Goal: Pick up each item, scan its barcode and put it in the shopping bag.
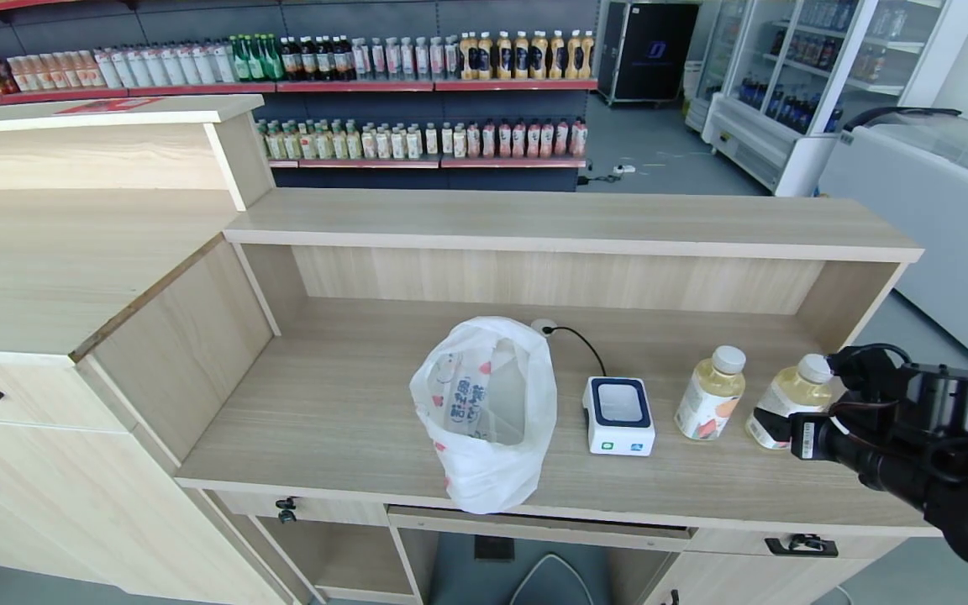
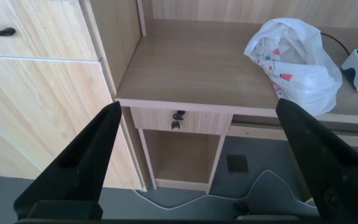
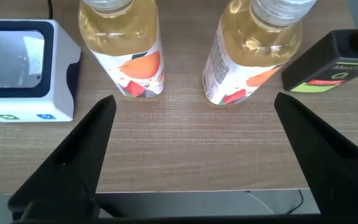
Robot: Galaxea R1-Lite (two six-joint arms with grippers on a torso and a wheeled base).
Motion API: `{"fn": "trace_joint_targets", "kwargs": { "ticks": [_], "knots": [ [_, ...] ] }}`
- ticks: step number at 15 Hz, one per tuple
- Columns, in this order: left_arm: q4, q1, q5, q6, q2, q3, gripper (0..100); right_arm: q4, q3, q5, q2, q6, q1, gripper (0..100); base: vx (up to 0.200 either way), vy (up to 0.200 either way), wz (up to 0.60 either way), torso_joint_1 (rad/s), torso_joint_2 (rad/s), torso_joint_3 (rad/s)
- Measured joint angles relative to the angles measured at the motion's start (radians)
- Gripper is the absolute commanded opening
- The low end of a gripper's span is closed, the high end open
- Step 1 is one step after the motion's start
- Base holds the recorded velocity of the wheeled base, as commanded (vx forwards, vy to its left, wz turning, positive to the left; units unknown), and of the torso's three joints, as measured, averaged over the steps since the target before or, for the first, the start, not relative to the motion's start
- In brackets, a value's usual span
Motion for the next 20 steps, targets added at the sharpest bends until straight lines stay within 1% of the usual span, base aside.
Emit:
{"fn": "trace_joint_targets", "kwargs": {
  "ticks": [3,6,8,12,16,18,20],
  "knots": [
    [0.0,0.0,0.0,0.0,0.0,0.0,100,-0.048,-0.025,0.0,0.061,0.0,0.0,100,0.0,0.0,0.0,0.0,0.0,0.0],
    [0.0,0.0,0.0,0.0,0.0,0.0,100,-0.112,-0.079,0.011,0.127,0.0,0.003,100,0.0,0.0,0.0,0.0,0.0,0.0],
    [0.0,0.0,0.0,0.0,0.0,0.0,100,-0.142,-0.113,0.042,0.174,-0.007,0.013,100,0.0,0.0,0.0,0.0,0.0,0.0],
    [0.0,0.0,0.0,0.0,0.0,0.0,100,-0.169,-0.174,0.057,0.252,-0.025,0.062,100,0.0,0.0,0.0,0.0,0.0,0.0],
    [0.0,0.0,0.0,0.0,0.0,0.0,100,-0.173,-0.233,0.049,0.309,-0.038,0.118,100,0.0,0.0,0.0,0.0,0.0,0.0],
    [0.0,0.0,0.0,0.0,0.0,0.0,100,-0.174,-0.261,0.047,0.334,-0.086,0.124,100,0.0,0.0,0.0,0.0,0.0,0.0],
    [0.0,0.0,0.0,0.0,0.0,0.0,100,-0.174,-0.291,0.044,0.36,-0.101,0.127,100,0.0,0.0,0.0,0.0,0.0,0.0]
  ]
}}
